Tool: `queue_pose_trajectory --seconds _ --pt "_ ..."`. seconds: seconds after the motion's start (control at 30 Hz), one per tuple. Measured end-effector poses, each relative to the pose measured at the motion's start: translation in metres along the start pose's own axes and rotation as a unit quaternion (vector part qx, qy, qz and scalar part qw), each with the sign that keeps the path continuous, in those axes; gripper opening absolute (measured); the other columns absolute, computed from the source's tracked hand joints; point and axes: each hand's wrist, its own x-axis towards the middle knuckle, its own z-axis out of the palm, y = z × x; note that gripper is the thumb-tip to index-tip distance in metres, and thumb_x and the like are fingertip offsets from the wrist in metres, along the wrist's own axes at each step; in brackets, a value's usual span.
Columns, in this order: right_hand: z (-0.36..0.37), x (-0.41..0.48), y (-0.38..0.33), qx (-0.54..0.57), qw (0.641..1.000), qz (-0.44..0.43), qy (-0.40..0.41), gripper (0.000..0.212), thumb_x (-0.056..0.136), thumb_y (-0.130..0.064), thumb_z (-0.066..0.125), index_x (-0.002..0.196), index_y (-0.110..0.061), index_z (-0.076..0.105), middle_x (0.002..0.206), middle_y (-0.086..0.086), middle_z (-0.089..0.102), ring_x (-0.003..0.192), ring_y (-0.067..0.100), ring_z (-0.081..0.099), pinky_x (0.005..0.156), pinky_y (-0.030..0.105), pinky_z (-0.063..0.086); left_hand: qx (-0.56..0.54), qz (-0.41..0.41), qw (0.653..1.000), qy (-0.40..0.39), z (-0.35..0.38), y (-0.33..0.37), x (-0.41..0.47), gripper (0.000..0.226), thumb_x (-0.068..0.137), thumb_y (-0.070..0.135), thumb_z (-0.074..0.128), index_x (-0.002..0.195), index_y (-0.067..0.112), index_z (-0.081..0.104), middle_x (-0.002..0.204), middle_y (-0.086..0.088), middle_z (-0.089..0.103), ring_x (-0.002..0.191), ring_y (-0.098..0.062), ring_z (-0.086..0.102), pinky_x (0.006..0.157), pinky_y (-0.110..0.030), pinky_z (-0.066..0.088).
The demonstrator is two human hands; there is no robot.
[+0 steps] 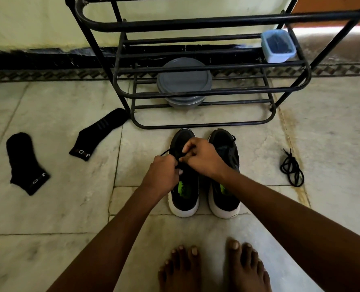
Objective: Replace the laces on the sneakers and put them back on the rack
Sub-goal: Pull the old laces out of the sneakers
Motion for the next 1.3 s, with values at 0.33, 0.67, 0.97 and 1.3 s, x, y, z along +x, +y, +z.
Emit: queue_pose_trajectory --seconds 0.33,0.67,0.97,1.3 --pt "-0.023 0.004 -0.01 -0.302 0.94 -0.156 0.022 0.03 0.077 -0.01 0.068 0.105 -0.012 0.057 0.087 0.004 0.062 0.077 0.026 0.062 0.064 0.036 0.052 0.017 0.012 0.999 0.026 0.003 0.008 -0.01 0.018 0.101 0.026 0.059 0.097 0.009 0.063 0.101 -0.017 0.06 0.089 -0.034 0.064 0.072 -0.036 0.051" --pt "-0.029 -0.01 -0.01 0.071 0.997 0.0 0.008 0.043 0.103 -0.043 0.056 0.082 -0.009 0.073 0.057 0.002 0.06 0.044 0.014 0.053 0.05 0.027 0.041 0.025 -0.002 0.999 0.033 0.003 0.013 -0.011 0.017 0.101 0.025 0.059 0.098 0.01 0.064 0.099 -0.015 0.063 0.087 -0.029 0.063 0.067 -0.032 0.044" --pt "-0.048 -0.023 -0.056 -0.446 0.892 -0.001 -0.076 0.042 0.087 -0.025 0.073 0.125 -0.014 0.059 0.122 0.013 0.056 0.113 0.035 0.06 0.087 0.045 0.052 0.029 -0.002 0.999 0.029 0.003 0.011 -0.008 0.017 0.1 0.025 0.059 0.097 0.009 0.064 0.095 -0.013 0.062 0.088 -0.029 0.064 0.066 -0.032 0.043" --pt "-0.07 -0.033 -0.029 -0.434 0.894 0.056 0.097 0.06 0.077 -0.024 0.078 0.128 -0.014 0.051 0.136 0.017 0.036 0.128 0.04 0.037 0.098 0.054 0.044 -0.038 0.029 0.998 0.033 0.0 0.003 -0.004 0.02 0.099 0.037 0.062 0.109 0.022 0.07 0.096 -0.008 0.07 0.087 -0.024 0.069 0.075 -0.034 0.06"
